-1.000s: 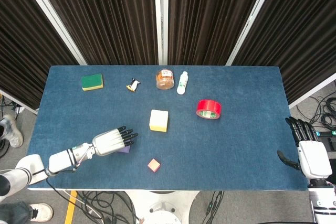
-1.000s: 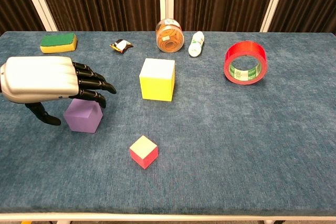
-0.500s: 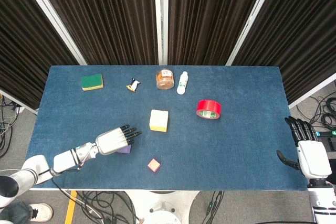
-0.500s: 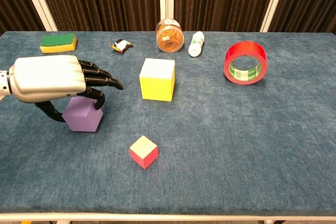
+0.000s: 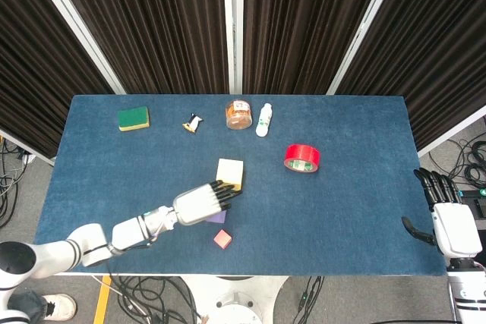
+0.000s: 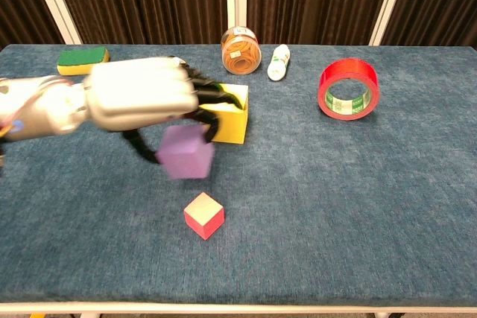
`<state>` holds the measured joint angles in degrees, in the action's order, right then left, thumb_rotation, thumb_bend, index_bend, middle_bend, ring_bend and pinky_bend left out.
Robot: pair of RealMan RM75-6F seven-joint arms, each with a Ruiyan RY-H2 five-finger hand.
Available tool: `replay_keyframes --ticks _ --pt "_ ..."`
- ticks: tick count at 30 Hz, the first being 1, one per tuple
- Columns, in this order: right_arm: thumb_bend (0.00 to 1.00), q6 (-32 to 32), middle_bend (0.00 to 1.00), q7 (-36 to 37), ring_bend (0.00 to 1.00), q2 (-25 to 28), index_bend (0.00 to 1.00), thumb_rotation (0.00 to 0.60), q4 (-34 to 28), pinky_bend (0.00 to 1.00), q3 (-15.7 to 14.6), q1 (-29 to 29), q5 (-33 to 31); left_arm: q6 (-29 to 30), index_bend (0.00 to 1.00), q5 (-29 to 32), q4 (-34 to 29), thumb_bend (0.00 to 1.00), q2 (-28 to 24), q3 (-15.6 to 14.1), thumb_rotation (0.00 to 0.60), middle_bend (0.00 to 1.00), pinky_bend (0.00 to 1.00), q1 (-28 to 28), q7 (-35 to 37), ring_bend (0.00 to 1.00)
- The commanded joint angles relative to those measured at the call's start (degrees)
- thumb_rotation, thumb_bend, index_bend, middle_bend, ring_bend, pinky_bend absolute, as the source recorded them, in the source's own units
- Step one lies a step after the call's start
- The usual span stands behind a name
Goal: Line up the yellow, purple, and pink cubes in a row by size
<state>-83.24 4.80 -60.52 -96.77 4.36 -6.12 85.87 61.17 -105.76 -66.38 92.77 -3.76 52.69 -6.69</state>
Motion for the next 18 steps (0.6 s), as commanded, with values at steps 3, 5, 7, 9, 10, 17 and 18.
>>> replay_keyframes --ticks 3,5,7,9,10,17,18 --pt "0.16 -0.2 0.05 0.6 0.00 0.1 0.00 0.600 0.5 0.00 0.0 0.2 -0.2 -5.9 0.54 4.0 -1.2 0.25 2.9 4.3 0.600 0.19 0.27 3.5 -5.7 0.14" --pt "0.16 -0.2 0.05 0.9 0.00 0.1 0.00 0.600 0.7 0.00 0.0 0.3 -0.3 -7.8 0.54 5.1 -1.0 0.25 3.6 4.9 0.600 0.18 0.25 4.2 -7.0 0.13" --pt "0.16 -0.2 0.05 1.1 0.00 0.1 0.00 0.600 0.9 0.00 0.0 0.4 -0.5 -9.5 0.54 6.0 -0.5 0.25 4.4 5.3 0.600 0.17 0.24 4.9 -8.3 0.12" --pt "0.16 -0.1 0.05 1.4 0.00 0.1 0.00 0.600 1.2 0.00 0.0 0.4 -0.6 -10.5 0.54 6.5 0.3 0.25 5.1 5.5 0.600 0.16 0.23 5.3 -9.6 0.12" --pt "0.16 -0.1 0.05 1.5 0.00 0.1 0.00 0.600 1.3 0.00 0.0 0.4 -0.6 -11.2 0.54 6.9 1.0 0.24 5.5 5.6 0.600 0.16 0.23 5.6 -10.2 0.11" --pt "0.16 0.2 0.05 2.0 0.00 0.0 0.00 0.600 1.8 0.00 0.1 0.4 -0.9 -13.1 0.54 8.1 5.0 0.24 6.9 5.1 0.600 0.15 0.22 6.4 -10.2 0.11" --pt "0.16 0.2 0.05 2.0 0.00 0.0 0.00 0.600 1.9 0.00 0.1 0.4 -0.9 -13.2 0.54 8.1 5.4 0.24 7.0 4.9 0.600 0.15 0.22 6.4 -10.3 0.11"
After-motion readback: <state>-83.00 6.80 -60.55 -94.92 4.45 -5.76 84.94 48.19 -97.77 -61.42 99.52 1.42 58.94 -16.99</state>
